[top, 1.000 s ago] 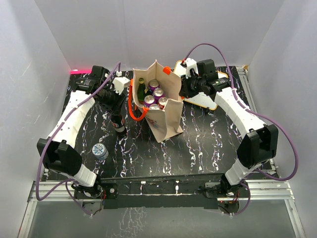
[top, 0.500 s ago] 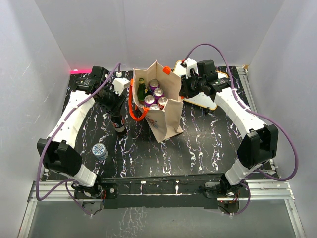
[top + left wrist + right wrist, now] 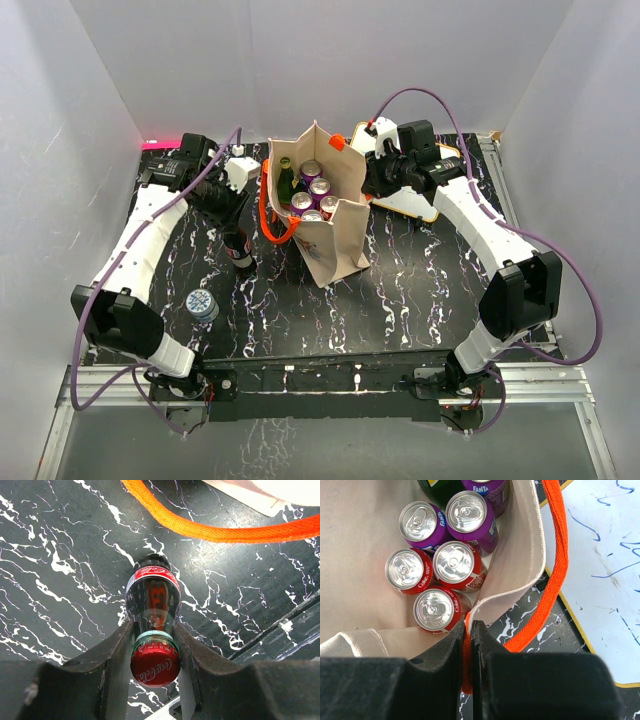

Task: Place the beverage into the canvas bag
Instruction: Pick up the drink from the center of the board.

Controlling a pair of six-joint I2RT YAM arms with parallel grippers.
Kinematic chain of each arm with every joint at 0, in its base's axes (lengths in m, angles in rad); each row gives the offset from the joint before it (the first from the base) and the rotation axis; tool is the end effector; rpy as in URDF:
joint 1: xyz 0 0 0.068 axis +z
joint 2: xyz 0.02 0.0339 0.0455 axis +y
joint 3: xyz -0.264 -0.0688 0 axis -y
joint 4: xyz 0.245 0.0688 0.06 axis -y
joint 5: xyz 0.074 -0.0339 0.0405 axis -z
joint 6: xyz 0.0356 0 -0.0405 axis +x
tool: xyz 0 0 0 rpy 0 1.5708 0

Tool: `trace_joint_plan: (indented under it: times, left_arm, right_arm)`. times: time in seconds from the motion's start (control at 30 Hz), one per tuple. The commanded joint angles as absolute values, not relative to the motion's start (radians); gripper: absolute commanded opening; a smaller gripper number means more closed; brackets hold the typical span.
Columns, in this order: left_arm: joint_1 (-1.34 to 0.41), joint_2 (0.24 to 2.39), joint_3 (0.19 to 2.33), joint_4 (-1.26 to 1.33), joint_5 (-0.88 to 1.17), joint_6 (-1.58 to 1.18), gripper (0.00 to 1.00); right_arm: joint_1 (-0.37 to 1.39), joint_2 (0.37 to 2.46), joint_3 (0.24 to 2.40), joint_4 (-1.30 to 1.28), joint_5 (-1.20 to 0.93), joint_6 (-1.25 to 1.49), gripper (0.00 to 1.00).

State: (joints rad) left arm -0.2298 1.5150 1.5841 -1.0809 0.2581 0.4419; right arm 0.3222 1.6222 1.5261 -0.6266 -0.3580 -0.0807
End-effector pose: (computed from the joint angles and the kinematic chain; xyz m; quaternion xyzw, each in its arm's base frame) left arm 0.2930 -0.0779 0.3619 0.3477 0.8882 -0.0940 0.2851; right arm 0.3410 0.1270 0.3424 -0.2512 0.8641 0.2099 0.3824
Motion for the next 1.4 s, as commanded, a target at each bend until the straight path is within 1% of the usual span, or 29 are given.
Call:
trace_joint_plan:
  times: [0.0, 0.13, 0.3, 0.37, 0.6, 0.73, 0.8, 0.9, 1.2, 1.37]
  left_arm:
    - [-0.224, 1.497, 1.670, -1.114, 0.334, 0.443, 0.00]
    - [-0.224, 1.506, 1.741, -1.116, 0.359, 0.440, 0.00]
    - [-0.223, 1.509, 1.828, -1.118, 0.349, 0.447, 0.00]
    - [-0.214, 1.508, 1.866, -1.119, 0.334, 0.446, 0.00]
    - [-0.134, 1.521, 2.033, -1.108, 0.324, 0.433, 0.00]
    - [-0.120, 1.553, 2.173, -1.097, 0.348, 0.423, 0.00]
    - [-0.118, 1.570, 2.230, -1.088, 0.352, 0.416, 0.00]
    - [-0.118, 1.592, 2.315, -1.064, 0.359, 0.401, 0.00]
    - [-0.118, 1.667, 2.544, -0.960, 0.399, 0.328, 0.00]
    - [-0.118, 1.706, 2.614, -0.894, 0.453, 0.276, 0.00]
  right_arm:
    - [0.319, 1.596, 1.522, -0.575, -0.339, -0.102, 0.10]
    - [0.319, 1.595, 1.522, -0.576, -0.347, -0.108, 0.10]
    - [0.319, 1.609, 1.546, -0.592, -0.354, -0.134, 0.17]
    - [0.318, 1.614, 1.555, -0.596, -0.353, -0.144, 0.21]
    - [0.319, 1.633, 1.610, -0.622, -0.374, -0.179, 0.43]
    - [0.318, 1.650, 1.650, -0.636, -0.381, -0.201, 0.53]
    - [0.319, 1.660, 1.668, -0.645, -0.381, -0.213, 0.56]
    - [0.318, 1.676, 1.697, -0.663, -0.373, -0.223, 0.59]
    - [0.319, 1.718, 1.829, -0.765, -0.373, -0.265, 0.60]
    - [0.319, 1.716, 1.892, -0.797, -0.353, -0.323, 0.65]
